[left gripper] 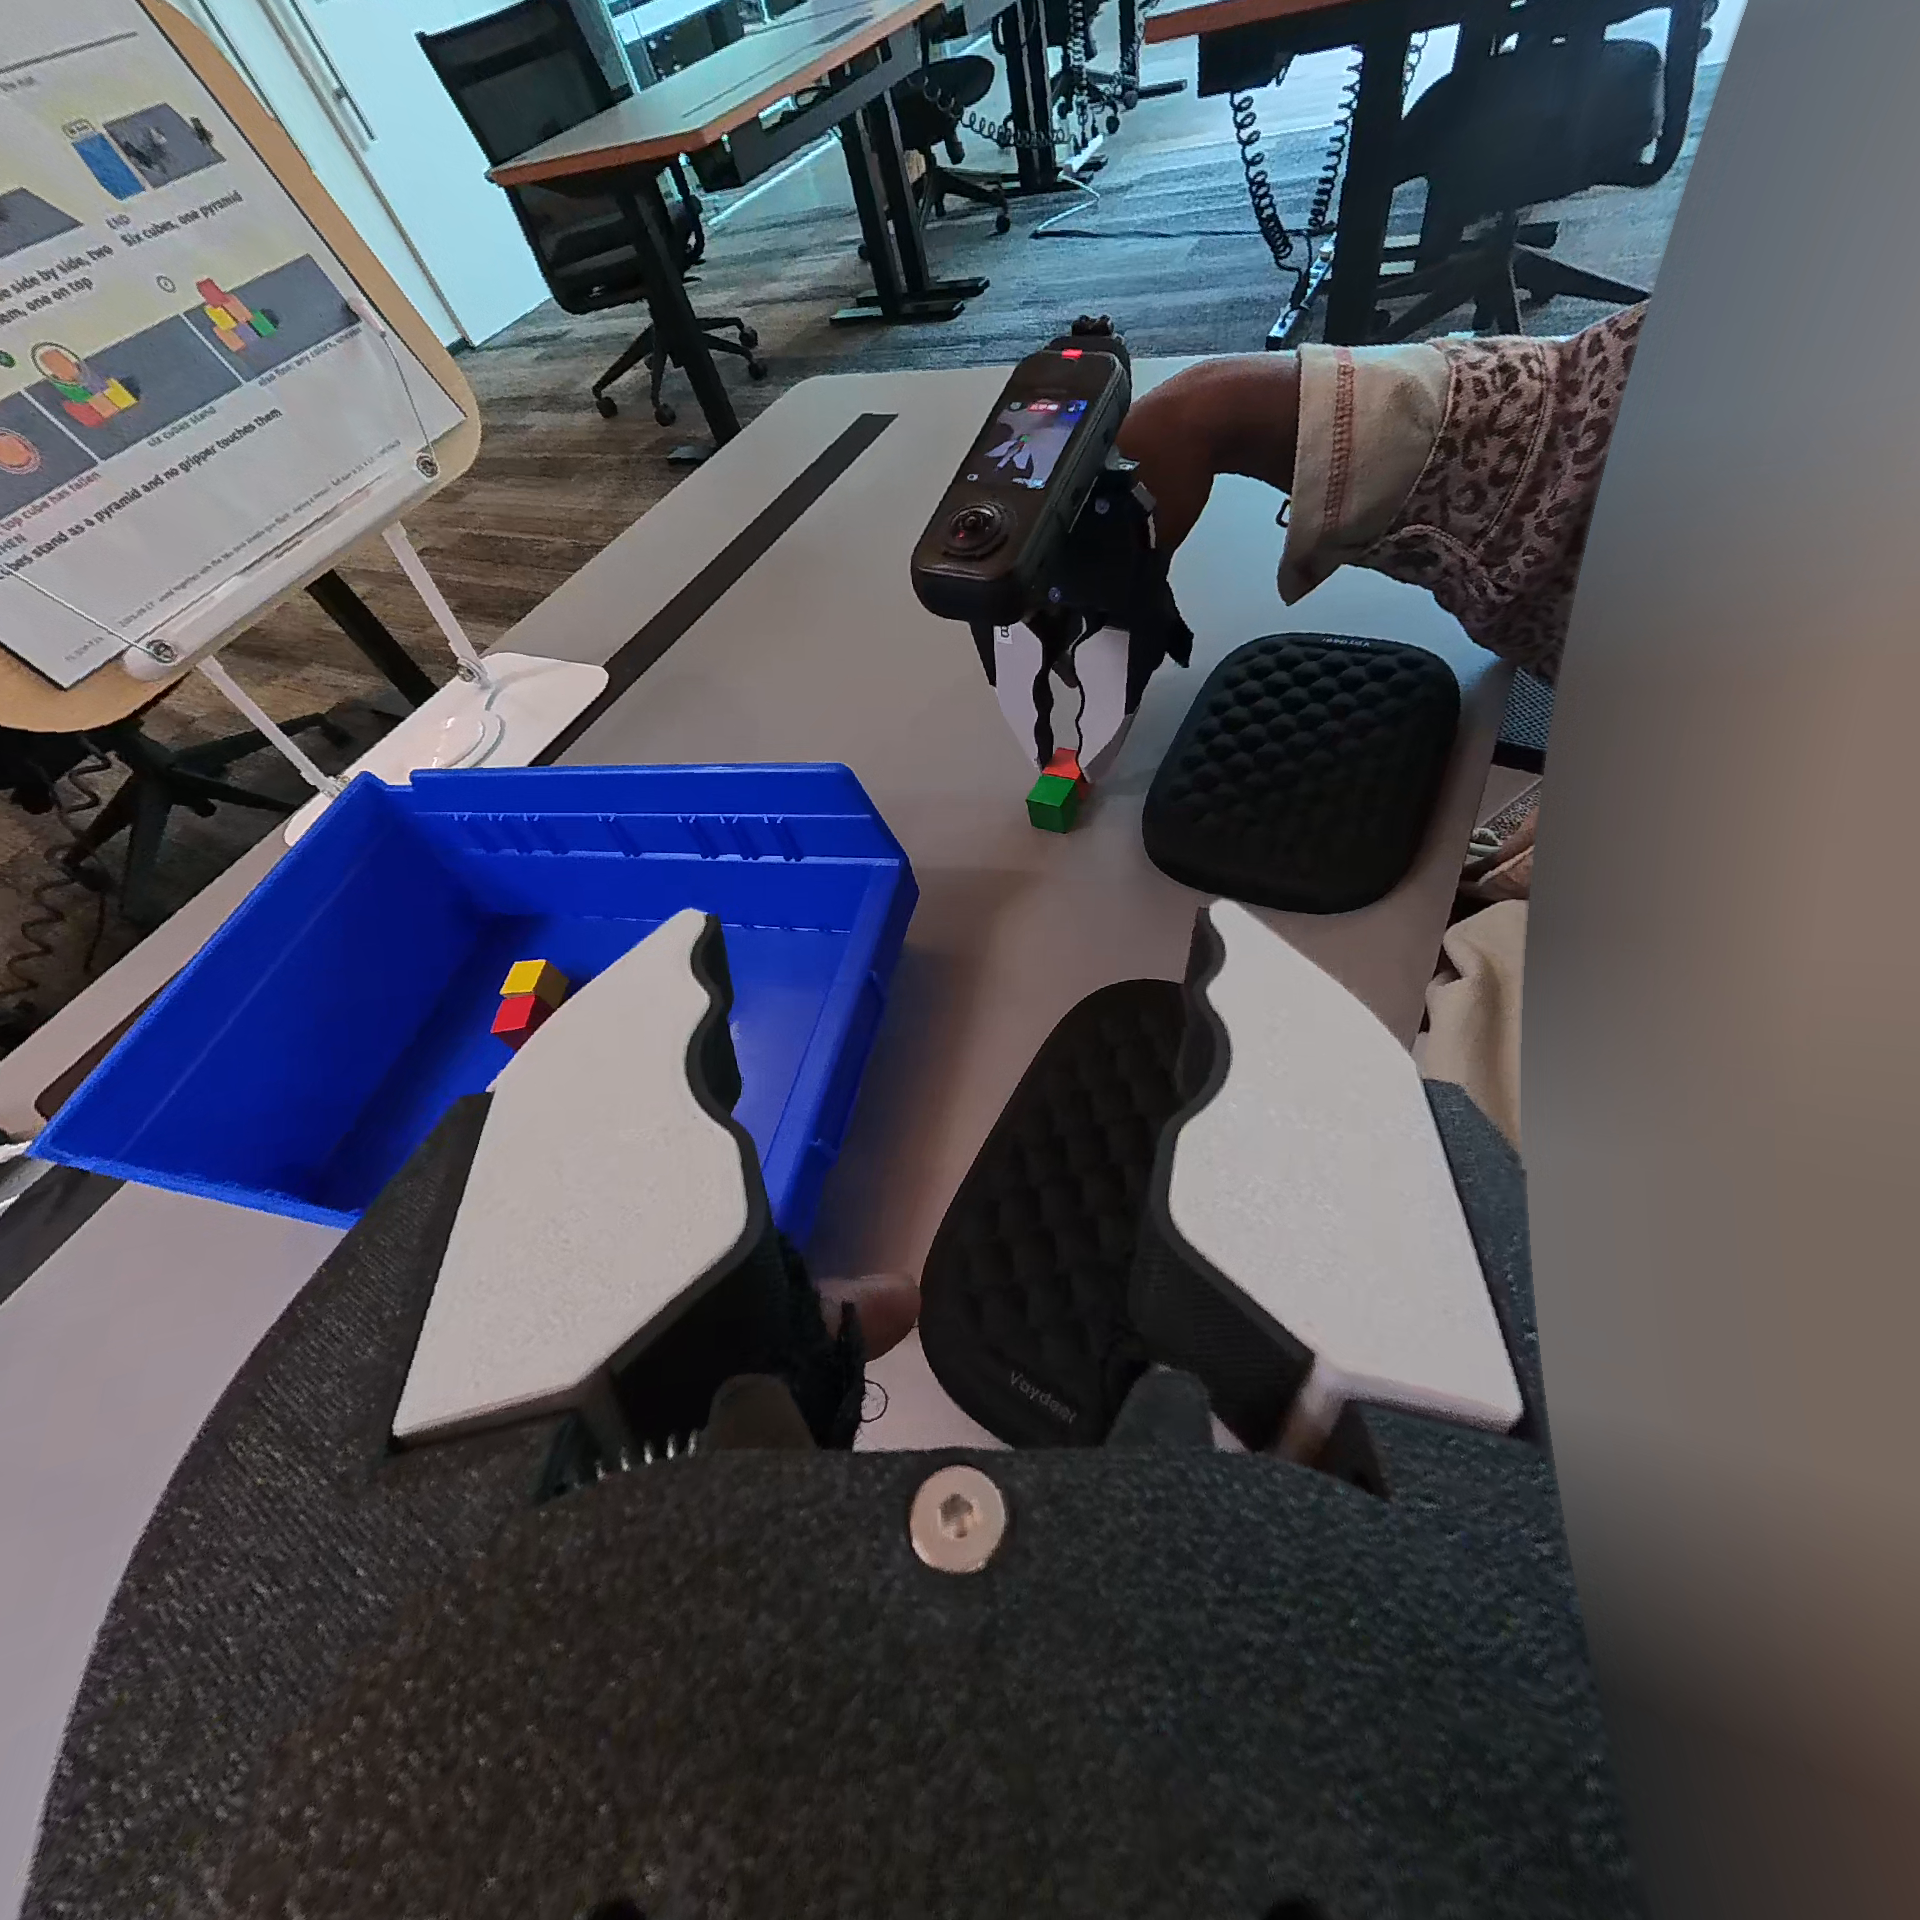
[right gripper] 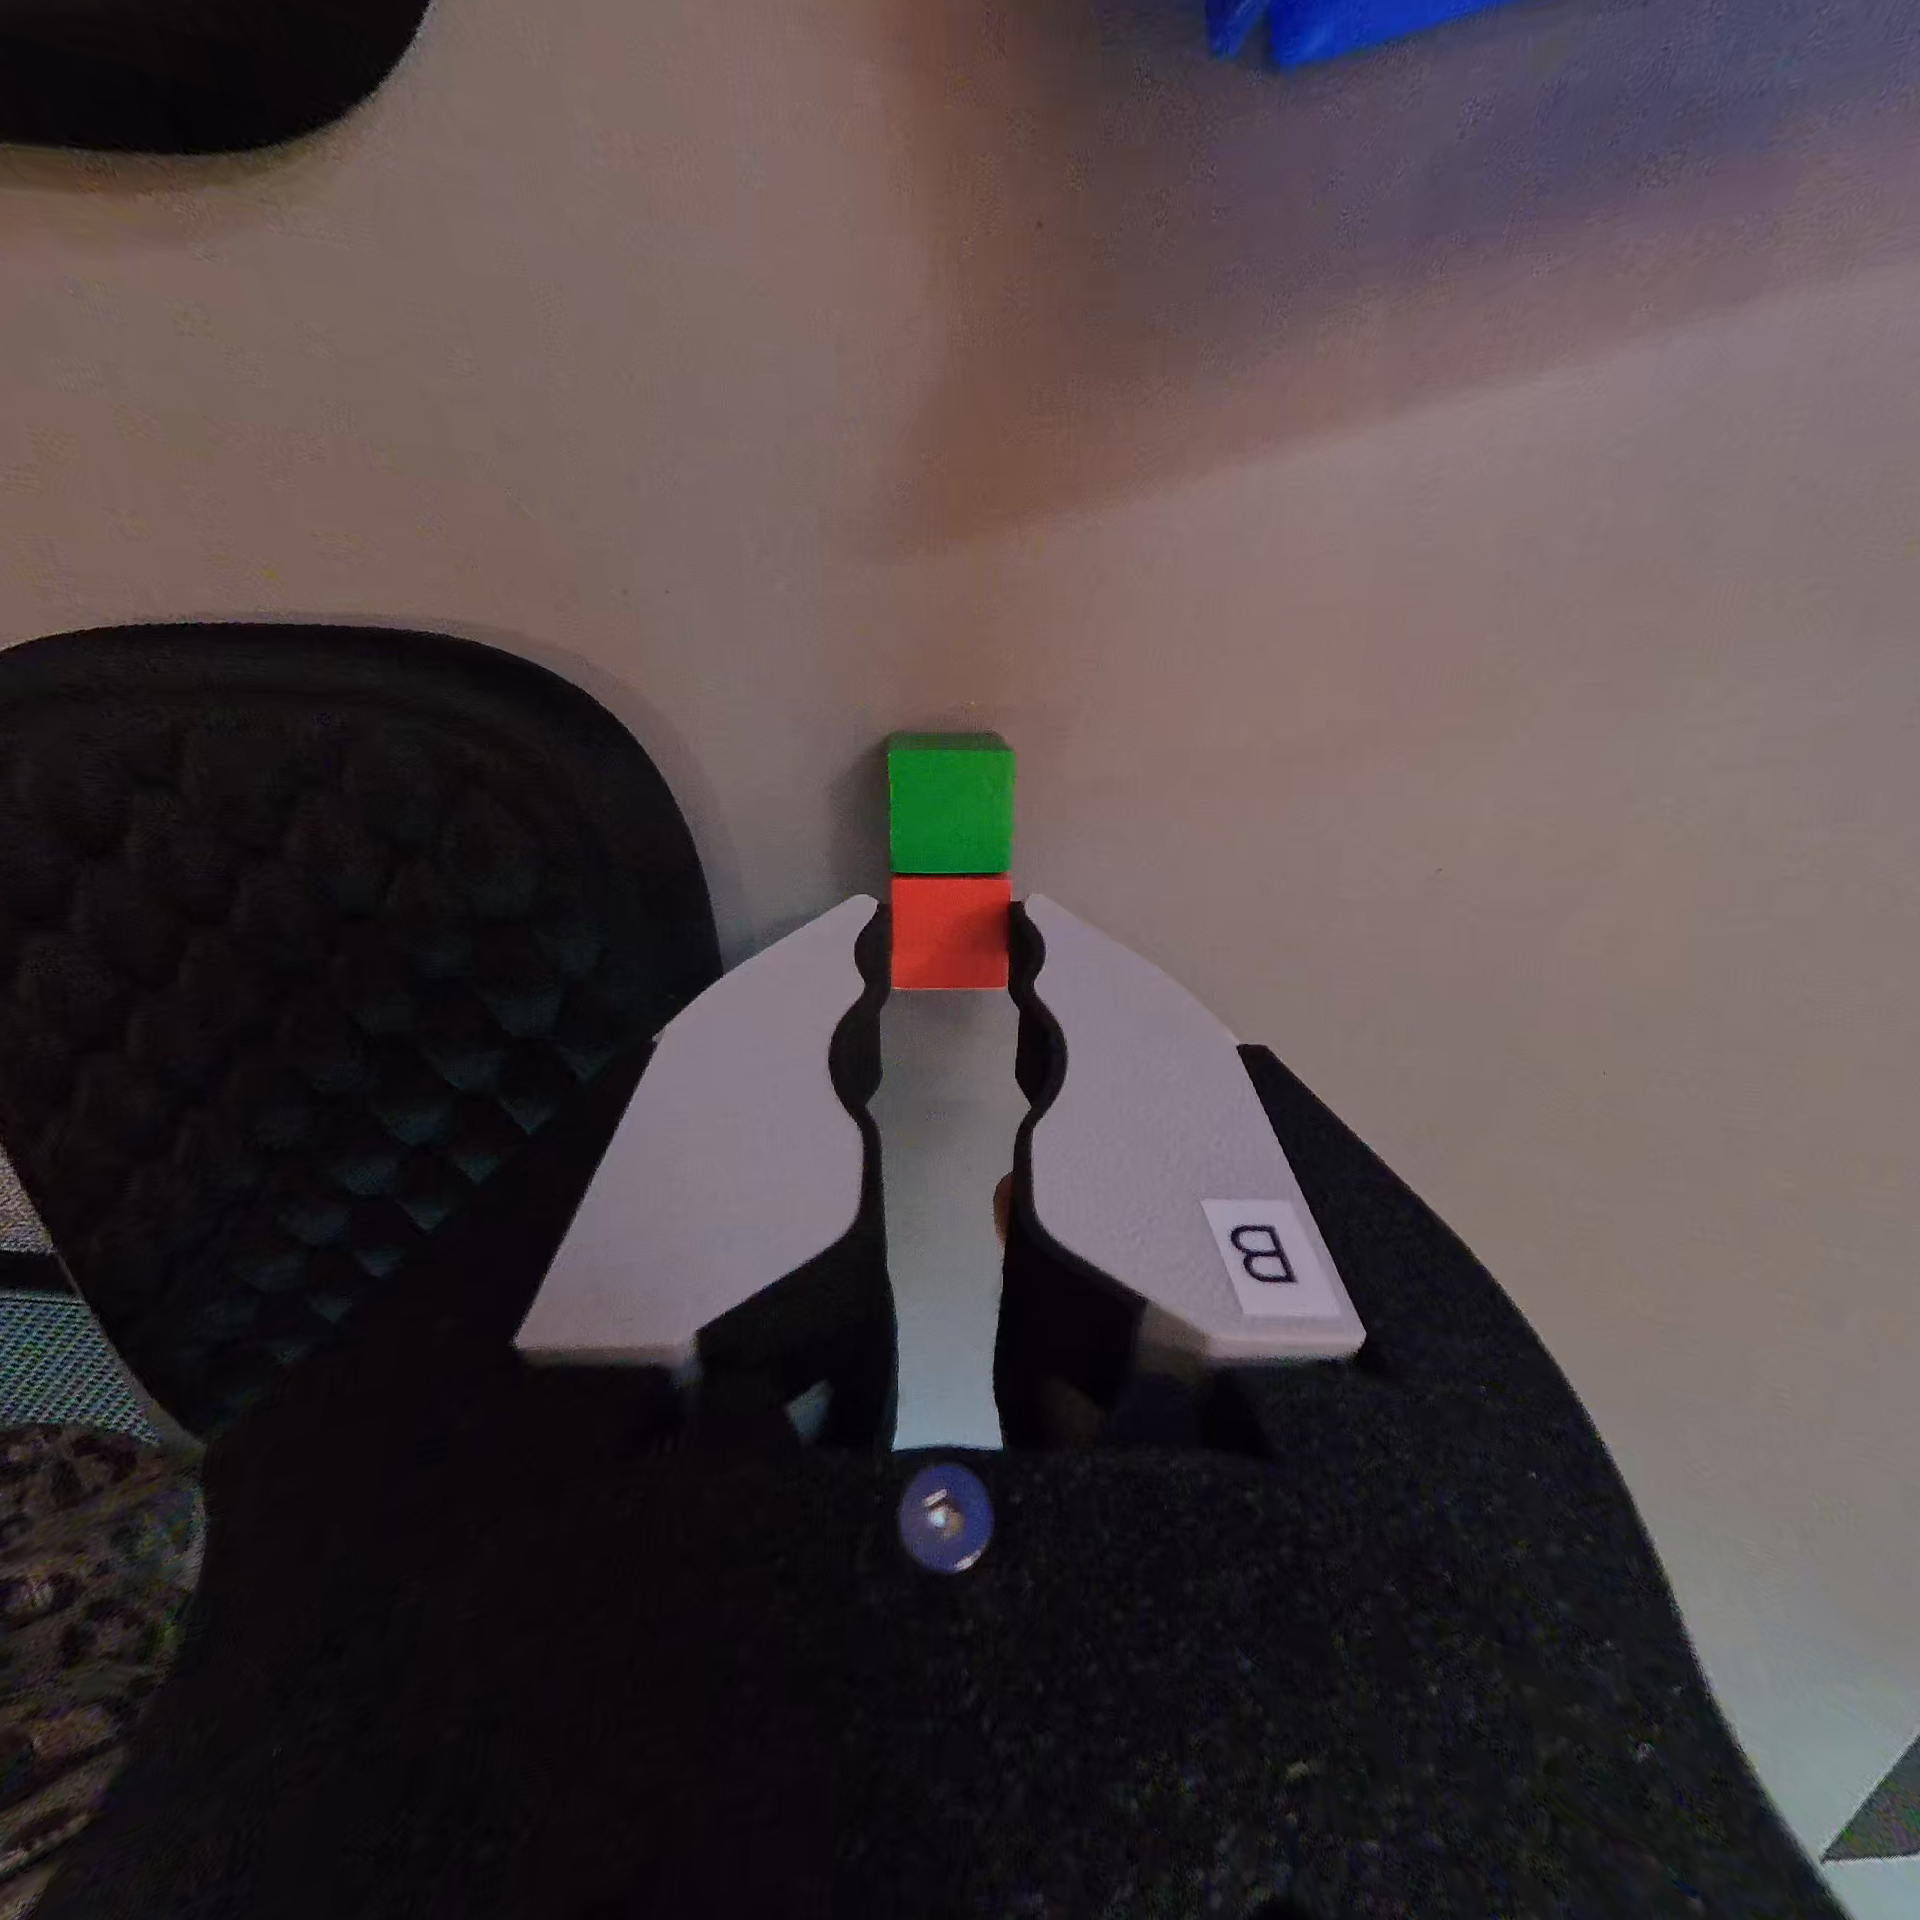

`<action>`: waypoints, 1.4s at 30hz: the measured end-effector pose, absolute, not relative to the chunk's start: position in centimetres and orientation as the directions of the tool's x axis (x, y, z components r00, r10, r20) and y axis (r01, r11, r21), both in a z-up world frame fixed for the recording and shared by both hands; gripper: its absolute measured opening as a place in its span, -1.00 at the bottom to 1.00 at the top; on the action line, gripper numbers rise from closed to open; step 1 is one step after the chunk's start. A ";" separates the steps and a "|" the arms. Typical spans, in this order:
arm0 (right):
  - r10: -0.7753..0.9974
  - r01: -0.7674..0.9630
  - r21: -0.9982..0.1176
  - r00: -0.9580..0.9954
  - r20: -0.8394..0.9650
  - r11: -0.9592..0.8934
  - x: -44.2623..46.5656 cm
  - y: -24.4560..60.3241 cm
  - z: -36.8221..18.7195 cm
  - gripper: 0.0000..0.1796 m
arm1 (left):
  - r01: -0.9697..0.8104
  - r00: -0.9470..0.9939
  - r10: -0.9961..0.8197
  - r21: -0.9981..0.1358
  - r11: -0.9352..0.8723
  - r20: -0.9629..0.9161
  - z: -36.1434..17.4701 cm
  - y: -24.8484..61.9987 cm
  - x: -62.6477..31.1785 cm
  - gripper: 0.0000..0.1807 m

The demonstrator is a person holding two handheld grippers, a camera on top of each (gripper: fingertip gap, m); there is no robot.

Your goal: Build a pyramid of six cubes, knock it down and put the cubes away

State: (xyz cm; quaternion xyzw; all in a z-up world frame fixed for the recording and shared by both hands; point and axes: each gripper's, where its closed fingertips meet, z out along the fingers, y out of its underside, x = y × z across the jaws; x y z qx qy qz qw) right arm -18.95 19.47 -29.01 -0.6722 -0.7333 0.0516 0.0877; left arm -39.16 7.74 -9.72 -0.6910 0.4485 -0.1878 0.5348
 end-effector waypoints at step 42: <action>0.997 0.953 -0.295 -0.061 0.048 0.072 -41.2 27.3 -18.9 -0.63 | -0.364 0.579 -0.787 -0.931 -0.017 -0.212 -8.8 7.9 -41.3 -0.07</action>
